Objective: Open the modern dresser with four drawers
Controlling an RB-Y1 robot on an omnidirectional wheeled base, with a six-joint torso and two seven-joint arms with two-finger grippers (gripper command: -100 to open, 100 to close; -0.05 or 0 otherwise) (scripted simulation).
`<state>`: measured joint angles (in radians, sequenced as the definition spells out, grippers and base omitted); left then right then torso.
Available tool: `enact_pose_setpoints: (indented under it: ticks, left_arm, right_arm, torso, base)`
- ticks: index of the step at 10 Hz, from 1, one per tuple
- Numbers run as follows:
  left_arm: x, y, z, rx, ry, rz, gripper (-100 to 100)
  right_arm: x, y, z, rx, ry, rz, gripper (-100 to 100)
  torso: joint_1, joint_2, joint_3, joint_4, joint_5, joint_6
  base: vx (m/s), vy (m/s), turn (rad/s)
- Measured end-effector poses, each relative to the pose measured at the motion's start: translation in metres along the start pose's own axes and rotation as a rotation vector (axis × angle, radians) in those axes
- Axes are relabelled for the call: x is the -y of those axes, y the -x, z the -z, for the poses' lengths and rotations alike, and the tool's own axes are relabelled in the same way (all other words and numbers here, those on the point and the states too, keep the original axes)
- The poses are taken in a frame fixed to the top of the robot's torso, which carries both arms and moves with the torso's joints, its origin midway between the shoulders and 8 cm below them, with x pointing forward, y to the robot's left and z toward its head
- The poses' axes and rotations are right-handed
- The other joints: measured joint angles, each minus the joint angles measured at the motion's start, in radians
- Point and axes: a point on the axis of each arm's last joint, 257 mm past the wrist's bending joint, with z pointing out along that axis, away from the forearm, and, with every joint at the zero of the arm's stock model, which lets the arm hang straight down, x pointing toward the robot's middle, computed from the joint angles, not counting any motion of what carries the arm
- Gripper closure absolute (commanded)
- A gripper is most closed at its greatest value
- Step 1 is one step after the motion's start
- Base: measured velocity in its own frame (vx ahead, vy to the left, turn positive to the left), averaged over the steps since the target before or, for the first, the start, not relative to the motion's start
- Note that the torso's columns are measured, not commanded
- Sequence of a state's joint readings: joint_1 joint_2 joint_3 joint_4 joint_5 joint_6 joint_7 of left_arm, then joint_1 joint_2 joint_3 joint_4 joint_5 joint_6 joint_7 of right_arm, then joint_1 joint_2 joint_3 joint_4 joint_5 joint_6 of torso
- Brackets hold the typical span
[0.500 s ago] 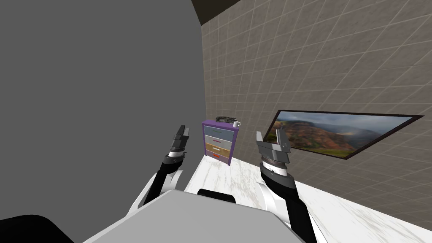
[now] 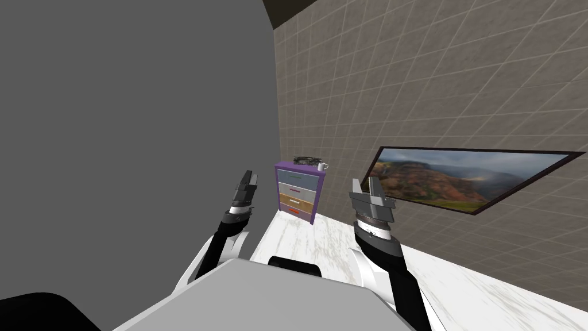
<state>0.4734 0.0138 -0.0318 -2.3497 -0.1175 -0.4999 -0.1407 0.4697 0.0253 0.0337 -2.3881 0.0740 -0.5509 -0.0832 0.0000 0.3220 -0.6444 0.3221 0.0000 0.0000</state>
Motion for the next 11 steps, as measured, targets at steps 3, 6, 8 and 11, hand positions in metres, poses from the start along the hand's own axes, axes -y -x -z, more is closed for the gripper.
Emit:
enact_pose_setpoints:
  ticks: [3, 6, 8, 11]
  left_arm:
    - [0.000, 0.000, 0.000, 0.000, 0.000, 0.000, 0]
    - [-0.005, -0.006, 0.001, -0.026, 0.002, -0.007, -100]
    - [-0.017, -0.015, 0.006, -0.073, 0.012, -0.021, -100]
    - [-0.038, -0.024, 0.016, -0.120, 0.038, -0.034, -100]
  right_arm:
    - [0.000, 0.000, 0.000, 0.000, 0.000, 0.000, 0]
    - [0.000, 0.000, 0.000, 0.000, 0.000, 0.000, 0]
    - [0.000, 0.000, 0.000, 0.000, -0.001, 0.000, 0]
    - [0.000, 0.000, 0.000, 0.000, -0.001, 0.000, 0]
  torso:
    - [0.000, 0.222, -0.442, 0.221, 0.000, 0.000]
    - [0.000, 0.402, -0.807, 0.402, 0.000, 0.000]
    - [0.000, 0.413, -0.832, 0.414, 0.000, 0.000]
    - [0.001, 0.416, -0.832, 0.416, 0.000, 0.000]
  base:
    - [0.000, 0.000, 0.000]
    - [0.031, 0.001, -0.014]
    - [0.065, -0.007, -0.022]
    - [0.088, 0.006, -0.033]
